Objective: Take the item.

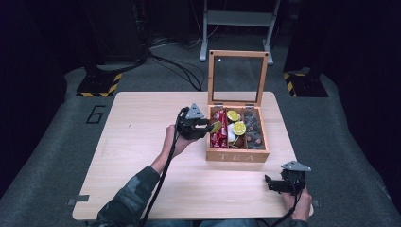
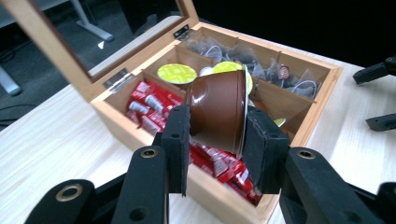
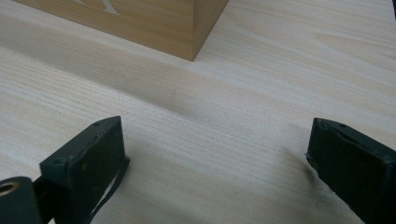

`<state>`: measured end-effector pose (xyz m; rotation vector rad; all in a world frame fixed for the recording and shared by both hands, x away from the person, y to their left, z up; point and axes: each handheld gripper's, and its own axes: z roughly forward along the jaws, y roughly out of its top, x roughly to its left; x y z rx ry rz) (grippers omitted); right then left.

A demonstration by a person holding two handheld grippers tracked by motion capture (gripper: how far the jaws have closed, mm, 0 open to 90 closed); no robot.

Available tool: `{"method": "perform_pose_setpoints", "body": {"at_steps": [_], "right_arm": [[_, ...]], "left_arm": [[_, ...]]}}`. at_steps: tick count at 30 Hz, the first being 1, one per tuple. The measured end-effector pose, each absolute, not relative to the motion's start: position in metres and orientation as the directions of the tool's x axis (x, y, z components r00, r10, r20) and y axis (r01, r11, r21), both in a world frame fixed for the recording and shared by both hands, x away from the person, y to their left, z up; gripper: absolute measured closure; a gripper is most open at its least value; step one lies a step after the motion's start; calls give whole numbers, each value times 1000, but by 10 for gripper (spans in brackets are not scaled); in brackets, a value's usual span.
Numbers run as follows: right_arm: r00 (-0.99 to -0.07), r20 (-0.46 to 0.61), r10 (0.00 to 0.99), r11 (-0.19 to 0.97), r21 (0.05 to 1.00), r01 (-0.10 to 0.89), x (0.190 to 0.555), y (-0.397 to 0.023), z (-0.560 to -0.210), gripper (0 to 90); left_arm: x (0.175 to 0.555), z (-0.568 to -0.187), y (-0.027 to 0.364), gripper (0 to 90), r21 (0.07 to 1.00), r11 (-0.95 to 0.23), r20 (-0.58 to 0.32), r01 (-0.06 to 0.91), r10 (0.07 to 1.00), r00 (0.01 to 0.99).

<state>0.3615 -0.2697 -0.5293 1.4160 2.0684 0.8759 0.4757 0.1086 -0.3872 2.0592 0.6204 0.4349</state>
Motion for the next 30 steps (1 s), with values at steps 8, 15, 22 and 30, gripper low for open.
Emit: {"method": "perform_pose_setpoints", "body": {"at_steps": [8, 15, 22, 30], "right_arm": [[-349, -35, 936, 261, 734, 627, 362, -270, -529, 36], [-349, -35, 936, 261, 734, 628, 362, -270, -529, 36], [-348, -34, 937, 260, 733, 629, 362, -270, -529, 36], [-343, -30, 939, 253, 737, 627, 362, -270, -529, 36]], "left_arm": [[474, -385, 131, 640, 857, -441, 68, 265, 608, 791], [472, -385, 154, 640, 861, -425, 65, 280, 638, 768], [472, -389, 175, 640, 864, -402, 51, 303, 669, 742], [474, -398, 194, 640, 867, -376, 36, 328, 702, 711]]}}
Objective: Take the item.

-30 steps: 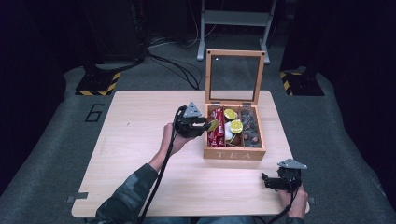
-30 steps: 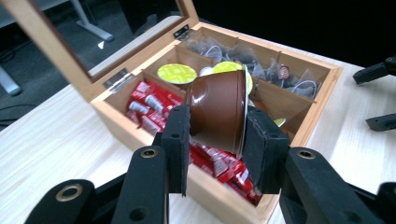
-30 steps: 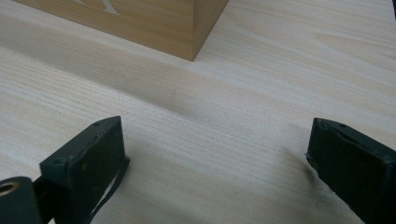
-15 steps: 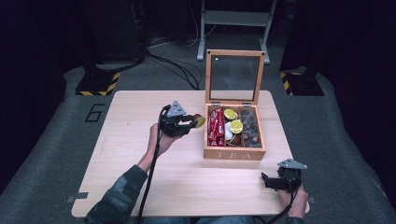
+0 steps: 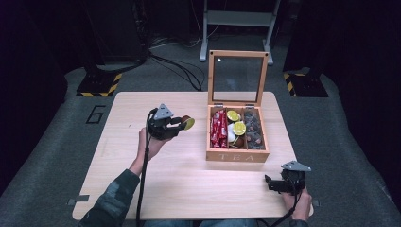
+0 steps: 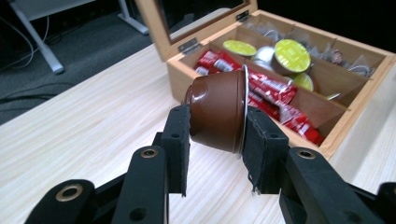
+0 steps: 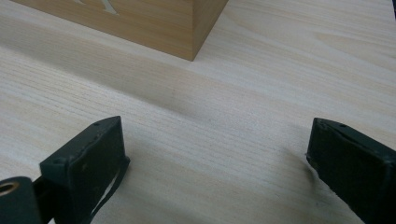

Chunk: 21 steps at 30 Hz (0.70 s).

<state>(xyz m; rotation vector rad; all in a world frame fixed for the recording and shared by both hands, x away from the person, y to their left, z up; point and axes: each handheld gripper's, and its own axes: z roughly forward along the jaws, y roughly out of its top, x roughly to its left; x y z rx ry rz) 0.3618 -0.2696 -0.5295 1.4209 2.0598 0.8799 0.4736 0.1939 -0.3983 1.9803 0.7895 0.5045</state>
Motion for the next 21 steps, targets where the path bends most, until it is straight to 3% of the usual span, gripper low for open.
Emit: {"method": "perform_pose_setpoints", "body": {"at_steps": [21], "right_arm": [[-348, -32, 937, 258, 735, 627, 362, -270, -529, 36]], "left_arm": [[482, -415, 240, 640, 857, -332, -1, 395, 765, 644]]}}
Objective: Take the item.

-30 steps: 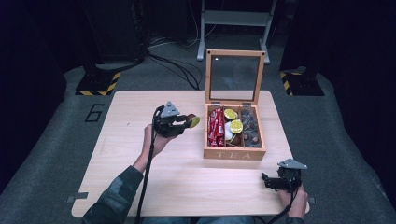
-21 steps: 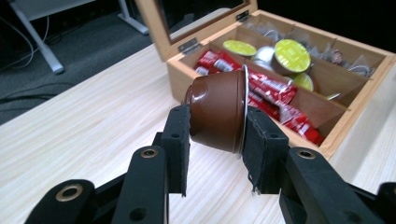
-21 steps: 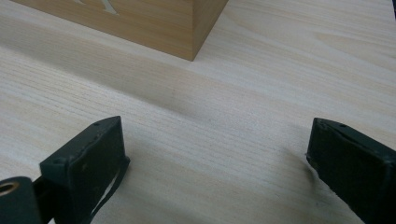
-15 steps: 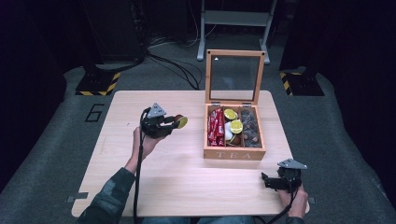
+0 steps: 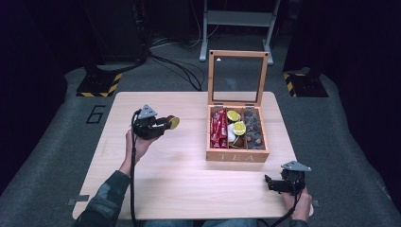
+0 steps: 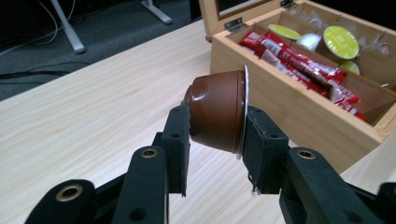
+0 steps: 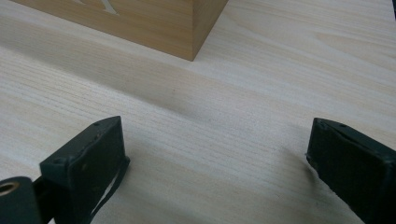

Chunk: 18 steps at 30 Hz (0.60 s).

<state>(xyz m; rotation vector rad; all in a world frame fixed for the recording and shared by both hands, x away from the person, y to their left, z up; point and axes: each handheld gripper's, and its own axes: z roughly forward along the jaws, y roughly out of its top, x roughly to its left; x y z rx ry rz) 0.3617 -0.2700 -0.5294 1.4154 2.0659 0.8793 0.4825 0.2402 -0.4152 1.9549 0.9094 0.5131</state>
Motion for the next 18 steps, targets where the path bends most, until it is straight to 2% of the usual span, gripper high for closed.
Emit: {"method": "perform_pose_setpoints", "body": {"at_steps": [7, 18], "right_arm": [[-340, -27, 940, 249, 737, 629, 362, -269, -530, 36], [-339, -26, 940, 247, 737, 629, 362, -269, -530, 36]], "left_arm": [[491, -431, 249, 640, 843, -285, -81, 456, 771, 631], [503, -457, 243, 639, 811, -298, -98, 503, 779, 619]]}}
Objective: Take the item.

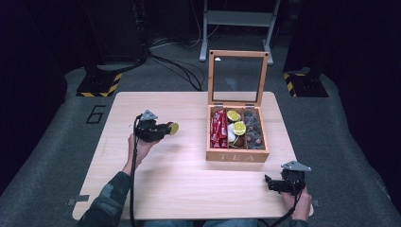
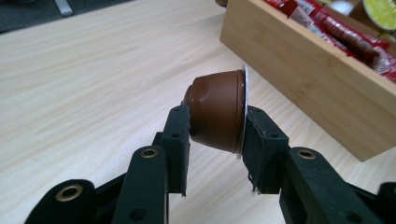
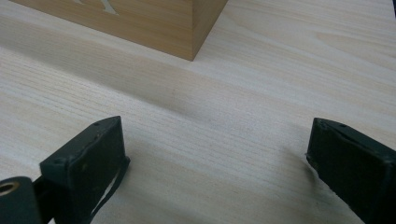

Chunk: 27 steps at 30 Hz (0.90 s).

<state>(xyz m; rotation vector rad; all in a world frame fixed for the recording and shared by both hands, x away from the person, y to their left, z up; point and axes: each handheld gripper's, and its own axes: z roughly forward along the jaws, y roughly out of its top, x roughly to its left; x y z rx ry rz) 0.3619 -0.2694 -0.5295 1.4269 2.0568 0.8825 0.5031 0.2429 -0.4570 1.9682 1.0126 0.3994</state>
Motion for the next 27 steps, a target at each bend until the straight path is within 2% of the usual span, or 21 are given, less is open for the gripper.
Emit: {"method": "perform_pose_setpoints", "body": {"at_steps": [8, 18, 20, 24, 27], "right_arm": [[-348, -34, 937, 260, 733, 628, 362, -270, -529, 38], [-348, -35, 937, 260, 734, 628, 362, -270, -529, 38], [-348, -34, 937, 260, 734, 628, 362, -270, -529, 38], [-347, -33, 937, 259, 733, 629, 361, -270, -529, 38], [-348, -34, 937, 259, 735, 627, 362, -270, -529, 38]], "left_arm": [[517, -486, 237, 638, 764, -297, -144, 573, 787, 600], [524, -497, 238, 629, 724, -323, -144, 609, 793, 592], [524, -498, 239, 596, 719, -325, -142, 614, 797, 588], [524, -499, 240, 431, 707, -306, -150, 638, 816, 558], [522, -495, 244, 346, 708, -286, -155, 646, 829, 537]]}}
